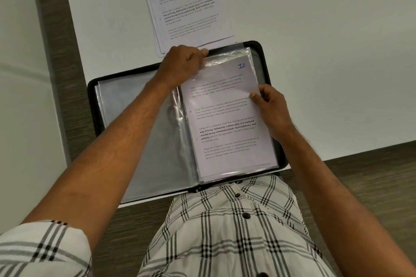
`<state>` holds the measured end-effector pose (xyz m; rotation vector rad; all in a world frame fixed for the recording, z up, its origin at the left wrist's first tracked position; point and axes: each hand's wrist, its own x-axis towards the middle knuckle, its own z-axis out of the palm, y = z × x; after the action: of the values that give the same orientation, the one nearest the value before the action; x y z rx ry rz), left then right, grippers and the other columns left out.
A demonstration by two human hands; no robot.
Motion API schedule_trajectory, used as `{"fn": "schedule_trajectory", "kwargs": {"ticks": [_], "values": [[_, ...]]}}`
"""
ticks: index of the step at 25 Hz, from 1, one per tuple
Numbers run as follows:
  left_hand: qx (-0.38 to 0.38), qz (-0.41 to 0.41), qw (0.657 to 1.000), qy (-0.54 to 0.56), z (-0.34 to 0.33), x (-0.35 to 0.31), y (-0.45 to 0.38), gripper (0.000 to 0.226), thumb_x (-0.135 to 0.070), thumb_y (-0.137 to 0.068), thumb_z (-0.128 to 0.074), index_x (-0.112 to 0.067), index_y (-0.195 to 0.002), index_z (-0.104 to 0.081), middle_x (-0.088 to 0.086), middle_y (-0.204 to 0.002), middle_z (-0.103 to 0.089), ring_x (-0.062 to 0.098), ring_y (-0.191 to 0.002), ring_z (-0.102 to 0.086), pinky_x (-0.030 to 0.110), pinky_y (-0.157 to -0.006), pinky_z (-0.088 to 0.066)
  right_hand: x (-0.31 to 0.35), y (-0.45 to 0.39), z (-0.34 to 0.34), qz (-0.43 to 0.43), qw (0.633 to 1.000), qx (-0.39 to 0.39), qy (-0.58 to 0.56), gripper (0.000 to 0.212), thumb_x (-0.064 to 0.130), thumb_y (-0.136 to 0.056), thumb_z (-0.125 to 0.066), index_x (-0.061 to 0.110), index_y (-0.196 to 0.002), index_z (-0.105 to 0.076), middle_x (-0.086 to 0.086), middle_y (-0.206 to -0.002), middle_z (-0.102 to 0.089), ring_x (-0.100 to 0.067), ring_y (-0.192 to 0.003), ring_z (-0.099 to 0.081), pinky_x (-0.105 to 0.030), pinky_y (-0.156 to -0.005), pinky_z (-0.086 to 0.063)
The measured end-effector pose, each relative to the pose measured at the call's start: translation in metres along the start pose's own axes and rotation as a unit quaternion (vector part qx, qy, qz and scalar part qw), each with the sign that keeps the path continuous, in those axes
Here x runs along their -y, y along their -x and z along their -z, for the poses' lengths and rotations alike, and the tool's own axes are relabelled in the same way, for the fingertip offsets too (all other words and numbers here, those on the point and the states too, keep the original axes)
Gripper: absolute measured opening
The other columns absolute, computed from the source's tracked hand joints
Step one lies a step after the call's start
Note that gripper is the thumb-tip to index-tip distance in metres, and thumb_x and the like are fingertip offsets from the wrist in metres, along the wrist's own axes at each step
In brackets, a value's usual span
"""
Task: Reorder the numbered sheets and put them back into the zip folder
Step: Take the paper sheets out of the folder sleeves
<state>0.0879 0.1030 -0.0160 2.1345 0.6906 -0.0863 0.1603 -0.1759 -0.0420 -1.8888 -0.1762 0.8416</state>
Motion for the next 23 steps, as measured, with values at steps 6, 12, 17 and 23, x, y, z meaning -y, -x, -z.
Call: {"fn": "schedule_trajectory", "kwargs": {"ticks": [6, 12, 17, 23], "values": [[0.146, 0.037, 0.989, -0.001, 0.019, -0.005, -0.024, 0.01, -0.021, -0.093, -0.074, -0.017, -0.102, -0.077, -0.004, -0.086, -0.076, 0.012, -0.07, -0.072, 0.022, -0.062, -0.057, 0.0, 0.002, -0.001, 0.001, 0.999, 0.014, -0.051, 0.018, 0.019, -0.107, -0.059, 0.006, -0.116, -0.069, -0.008, -0.108, -0.077, -0.022, -0.093, -0.077, -0.034, -0.079, -0.063], [0.176, 0.02, 0.978, -0.11, 0.011, -0.008, -0.032, 0.008, -0.019, -0.088, -0.079, -0.02, -0.095, -0.076, -0.008, -0.088, -0.071, 0.006, -0.083, -0.065, 0.023, -0.075, -0.047, -0.001, 0.001, -0.002, 0.002, 0.997, 0.012, -0.077, 0.019, 0.017, -0.106, -0.06, 0.006, -0.12, -0.069, -0.01, -0.111, -0.077, -0.023, -0.095, -0.077, -0.036, -0.081, -0.063], [-0.047, -0.001, 0.989, -0.139, 0.023, -0.011, -0.047, 0.007, -0.032, -0.09, -0.071, -0.026, -0.091, -0.073, -0.01, -0.103, -0.063, 0.011, -0.098, -0.057, 0.036, -0.091, -0.037, -0.004, 0.002, 0.0, -0.015, 0.999, 0.024, -0.034, 0.019, 0.017, -0.106, -0.06, 0.01, -0.123, -0.067, -0.002, -0.117, -0.076, -0.019, -0.099, -0.077, -0.034, -0.084, -0.065], [-0.231, 0.002, 0.969, 0.093, 0.049, -0.017, -0.067, 0.004, -0.04, -0.077, -0.073, -0.041, -0.075, -0.069, -0.011, -0.104, -0.066, 0.008, -0.103, -0.062, 0.039, -0.096, -0.053, -0.007, -0.002, -0.002, -0.015, 0.999, 0.013, -0.042, 0.013, 0.012, -0.105, -0.06, 0.016, -0.111, -0.071, -0.002, -0.111, -0.077, -0.018, -0.098, -0.075, -0.035, -0.085, -0.063]]}}
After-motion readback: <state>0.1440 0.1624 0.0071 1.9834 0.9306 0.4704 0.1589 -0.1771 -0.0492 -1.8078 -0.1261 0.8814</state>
